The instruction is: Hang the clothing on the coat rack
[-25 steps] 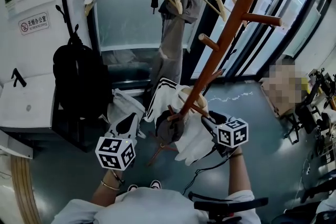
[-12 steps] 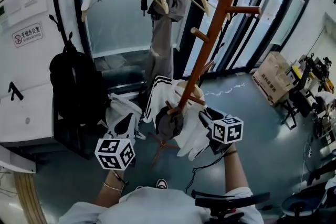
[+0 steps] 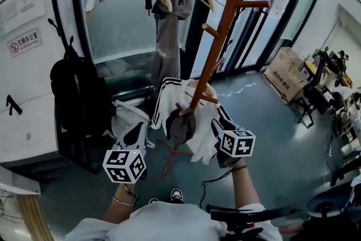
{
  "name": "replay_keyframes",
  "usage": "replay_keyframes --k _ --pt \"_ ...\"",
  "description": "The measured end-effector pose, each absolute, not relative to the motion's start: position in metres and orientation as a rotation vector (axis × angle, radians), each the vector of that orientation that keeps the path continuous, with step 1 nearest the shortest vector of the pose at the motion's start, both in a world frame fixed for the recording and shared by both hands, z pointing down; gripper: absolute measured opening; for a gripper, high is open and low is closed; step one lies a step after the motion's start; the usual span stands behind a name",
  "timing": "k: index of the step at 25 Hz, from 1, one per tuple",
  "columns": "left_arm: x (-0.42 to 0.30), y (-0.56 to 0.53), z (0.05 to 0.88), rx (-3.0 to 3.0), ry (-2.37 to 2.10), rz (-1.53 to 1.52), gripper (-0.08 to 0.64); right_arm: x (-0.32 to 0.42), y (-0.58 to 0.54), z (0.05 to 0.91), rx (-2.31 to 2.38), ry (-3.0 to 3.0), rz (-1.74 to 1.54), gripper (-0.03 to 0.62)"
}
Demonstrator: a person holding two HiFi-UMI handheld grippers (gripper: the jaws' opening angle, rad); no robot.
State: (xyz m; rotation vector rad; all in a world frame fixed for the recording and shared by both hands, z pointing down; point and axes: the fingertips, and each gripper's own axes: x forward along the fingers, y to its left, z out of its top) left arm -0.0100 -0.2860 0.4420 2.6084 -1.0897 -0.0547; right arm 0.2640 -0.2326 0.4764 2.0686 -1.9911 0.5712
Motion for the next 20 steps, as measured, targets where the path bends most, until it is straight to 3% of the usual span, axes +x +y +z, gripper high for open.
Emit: replay_keyframes --k 14,20 --pt "0.009 -0.259 0.46 2.644 -0.937 0.013 0.008 0.231 -0.175 0.503 2.318 -1.793 0.607 0.028" --pt "0.023 -0.248 0.462 2.666 -0.879 0.038 0.008 0.225 -0.149 0.503 2.449 -1.722 0.636 0.025"
